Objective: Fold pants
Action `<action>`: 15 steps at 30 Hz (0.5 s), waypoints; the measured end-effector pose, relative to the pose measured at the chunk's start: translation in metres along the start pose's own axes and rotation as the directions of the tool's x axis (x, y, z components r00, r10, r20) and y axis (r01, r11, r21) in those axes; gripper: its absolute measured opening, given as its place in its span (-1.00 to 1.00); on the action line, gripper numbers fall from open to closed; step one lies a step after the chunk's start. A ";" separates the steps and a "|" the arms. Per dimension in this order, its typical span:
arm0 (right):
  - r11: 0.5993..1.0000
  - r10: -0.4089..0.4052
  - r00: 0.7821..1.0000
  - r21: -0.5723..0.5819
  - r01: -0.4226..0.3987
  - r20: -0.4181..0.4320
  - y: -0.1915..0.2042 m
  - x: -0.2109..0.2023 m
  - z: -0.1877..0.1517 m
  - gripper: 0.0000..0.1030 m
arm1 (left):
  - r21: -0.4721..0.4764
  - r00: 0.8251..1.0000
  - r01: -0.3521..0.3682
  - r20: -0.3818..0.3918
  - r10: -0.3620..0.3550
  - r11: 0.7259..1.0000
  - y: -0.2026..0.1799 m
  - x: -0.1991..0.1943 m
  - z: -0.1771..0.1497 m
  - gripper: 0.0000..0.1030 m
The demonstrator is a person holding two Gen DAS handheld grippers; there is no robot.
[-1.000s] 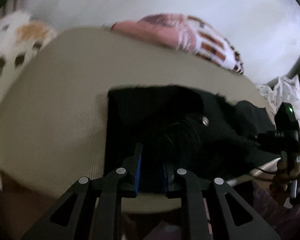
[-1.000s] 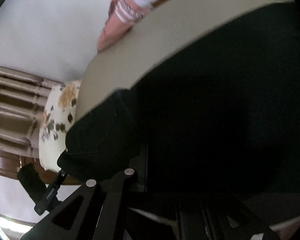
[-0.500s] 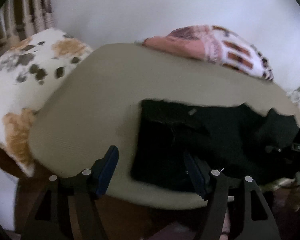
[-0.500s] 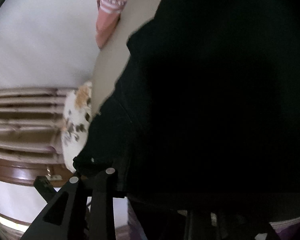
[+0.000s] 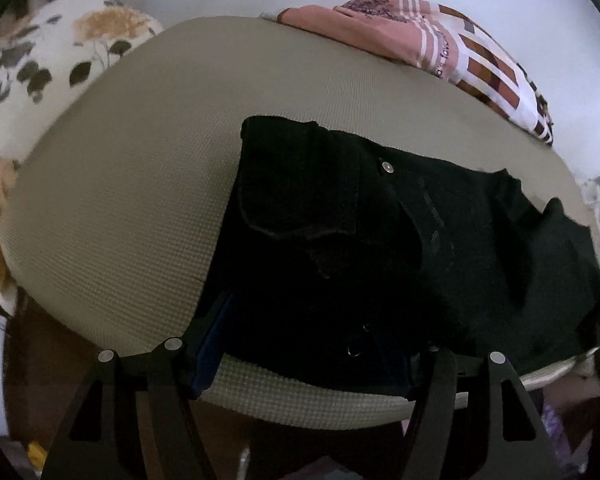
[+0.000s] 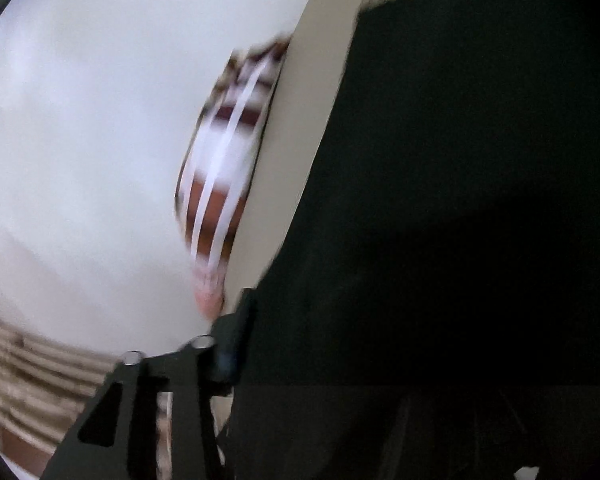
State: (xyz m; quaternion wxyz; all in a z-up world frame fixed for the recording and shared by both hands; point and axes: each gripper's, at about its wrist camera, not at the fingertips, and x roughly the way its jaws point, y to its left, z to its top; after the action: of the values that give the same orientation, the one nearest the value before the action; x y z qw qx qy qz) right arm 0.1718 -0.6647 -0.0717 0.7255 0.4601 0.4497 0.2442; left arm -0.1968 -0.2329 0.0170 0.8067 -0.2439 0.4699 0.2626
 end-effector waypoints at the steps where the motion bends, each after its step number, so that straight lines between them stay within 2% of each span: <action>1: 1.000 -0.028 0.999 -0.008 0.028 0.024 -0.005 -0.008 0.010 -0.78 | 0.004 1.000 -0.006 -0.001 0.006 1.000 0.000 0.000 -0.002 0.32; 4: 0.996 -0.093 0.994 0.000 0.094 0.064 -0.019 -0.026 0.023 -0.87 | 0.020 1.000 -0.023 -0.004 0.023 1.000 0.003 0.001 -0.004 0.32; 6: 0.994 -0.107 0.991 0.012 0.107 0.077 -0.028 -0.041 0.033 -0.89 | 0.035 0.999 -0.032 -0.006 0.032 0.999 0.001 0.002 -0.003 0.32; 9: 0.991 -0.122 0.987 -0.040 0.126 0.102 -0.026 -0.064 0.029 -0.91 | 0.063 0.998 -0.062 -0.013 0.063 0.996 -0.003 0.003 -0.005 0.32; 10: 0.990 -0.124 0.987 -0.047 0.129 0.103 -0.032 -0.078 0.038 -0.91 | 0.068 0.998 -0.066 -0.014 0.067 0.995 -0.004 0.003 -0.005 0.32; 15: 0.988 -0.148 0.983 -0.036 0.153 0.111 -0.039 -0.120 0.033 -0.91 | 0.084 0.997 -0.076 -0.021 0.078 0.994 -0.004 0.003 -0.005 0.32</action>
State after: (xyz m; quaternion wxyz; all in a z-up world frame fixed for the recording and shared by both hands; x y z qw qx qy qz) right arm 0.1412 -0.7895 -0.0494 0.7751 0.4211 0.4380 0.1732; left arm -0.1960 -0.2383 0.0125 0.7997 -0.1951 0.4992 0.2706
